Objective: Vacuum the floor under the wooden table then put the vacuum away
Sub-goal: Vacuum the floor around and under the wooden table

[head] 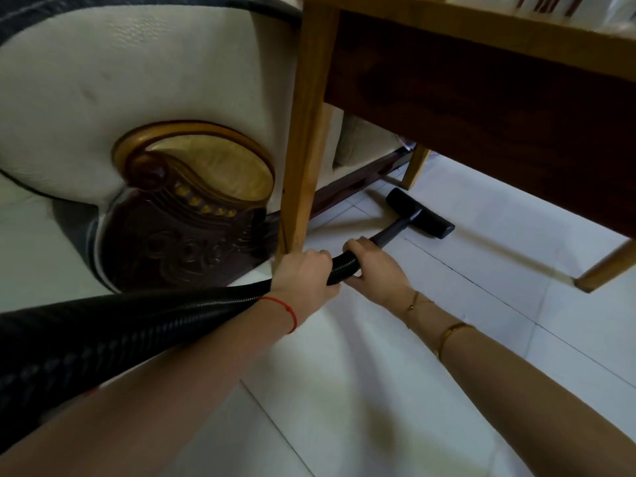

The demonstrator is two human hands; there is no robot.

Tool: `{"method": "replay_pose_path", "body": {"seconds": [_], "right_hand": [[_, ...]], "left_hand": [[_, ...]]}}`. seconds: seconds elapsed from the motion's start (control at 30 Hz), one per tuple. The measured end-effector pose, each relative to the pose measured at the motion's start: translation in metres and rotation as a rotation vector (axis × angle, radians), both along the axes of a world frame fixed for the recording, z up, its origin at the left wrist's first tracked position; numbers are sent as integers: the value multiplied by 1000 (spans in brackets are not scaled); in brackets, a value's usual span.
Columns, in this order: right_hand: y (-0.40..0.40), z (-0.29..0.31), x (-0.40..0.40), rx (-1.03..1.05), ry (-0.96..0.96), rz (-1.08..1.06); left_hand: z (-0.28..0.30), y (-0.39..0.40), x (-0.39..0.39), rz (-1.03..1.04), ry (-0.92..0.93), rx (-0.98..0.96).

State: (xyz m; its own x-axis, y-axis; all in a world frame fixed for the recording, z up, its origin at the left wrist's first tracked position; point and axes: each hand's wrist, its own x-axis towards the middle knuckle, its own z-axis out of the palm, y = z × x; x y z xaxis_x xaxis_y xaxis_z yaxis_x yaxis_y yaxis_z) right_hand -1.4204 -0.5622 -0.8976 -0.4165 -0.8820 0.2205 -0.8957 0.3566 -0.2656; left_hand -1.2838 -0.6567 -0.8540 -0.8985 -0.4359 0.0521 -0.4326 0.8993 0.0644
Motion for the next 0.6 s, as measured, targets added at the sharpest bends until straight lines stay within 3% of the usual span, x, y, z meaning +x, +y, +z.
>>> {"method": "replay_pose_path", "body": {"seconds": [0.33, 0.6], "right_hand": [[18, -4, -85, 109, -101, -84], [19, -9, -85, 34, -136, -78]], "left_hand": [[-13, 19, -90, -27, 19, 96], [-12, 20, -89, -5, 14, 120]]}}
